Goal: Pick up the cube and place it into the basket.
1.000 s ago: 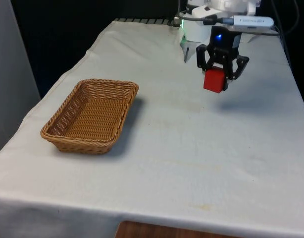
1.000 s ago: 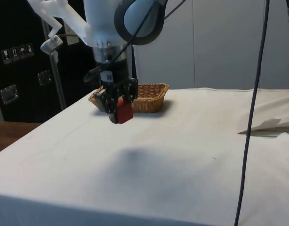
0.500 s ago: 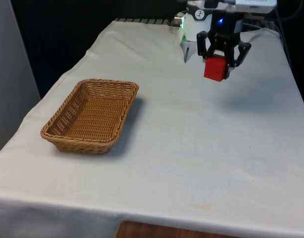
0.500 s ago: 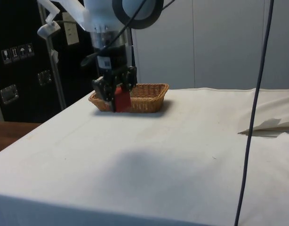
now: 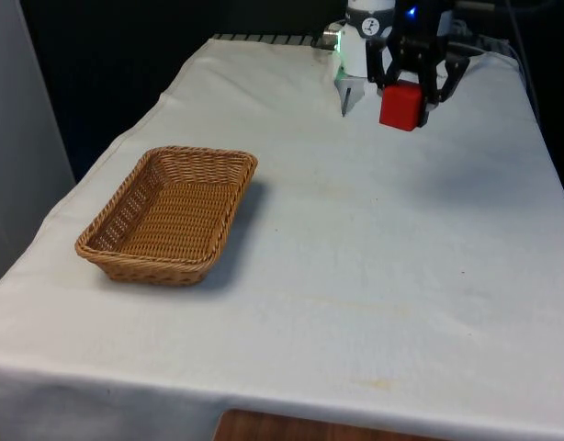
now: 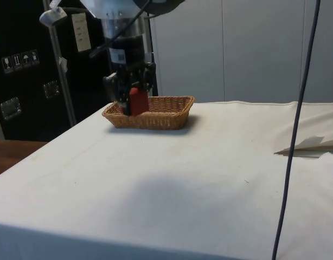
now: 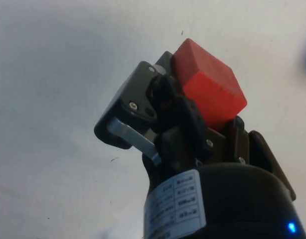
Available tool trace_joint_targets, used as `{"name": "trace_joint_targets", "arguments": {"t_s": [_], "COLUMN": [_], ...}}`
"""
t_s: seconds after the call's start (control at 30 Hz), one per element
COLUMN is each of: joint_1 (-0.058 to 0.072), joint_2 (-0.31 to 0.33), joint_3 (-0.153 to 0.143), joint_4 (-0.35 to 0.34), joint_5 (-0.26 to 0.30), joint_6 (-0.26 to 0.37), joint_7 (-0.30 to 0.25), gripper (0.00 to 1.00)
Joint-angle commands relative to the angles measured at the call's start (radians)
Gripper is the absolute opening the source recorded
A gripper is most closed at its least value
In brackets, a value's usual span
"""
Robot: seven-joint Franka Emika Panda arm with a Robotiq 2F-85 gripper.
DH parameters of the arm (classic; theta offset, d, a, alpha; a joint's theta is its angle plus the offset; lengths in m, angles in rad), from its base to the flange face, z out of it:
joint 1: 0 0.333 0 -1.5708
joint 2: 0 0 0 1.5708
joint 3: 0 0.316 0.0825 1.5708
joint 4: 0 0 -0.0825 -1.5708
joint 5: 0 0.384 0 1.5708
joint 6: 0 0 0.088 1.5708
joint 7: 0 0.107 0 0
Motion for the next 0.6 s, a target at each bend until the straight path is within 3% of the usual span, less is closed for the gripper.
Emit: {"name": "trace_joint_targets", "arguments": {"t_s": [0.0, 0.3, 0.47, 0.5, 0.57], "joint_1": [-0.001, 0.0, -0.006, -0.002, -0.008], "joint_2": [-0.005, -0.004, -0.012, -0.005, -0.015], "joint_3": [0.002, 0.001, -0.005, -0.006, -0.009], "joint_4": [0.0, 0.001, 0.003, 0.003, 0.003], "joint_5": [0.008, 0.003, 0.01, 0.0, 0.014], "joint_6": [-0.007, -0.008, -0.014, -0.008, -0.016], "joint_7": [-0.006, -0.003, -0.016, -0.004, -0.024], "gripper": [0.01, 0.01, 0.01, 0.01, 0.01]}}
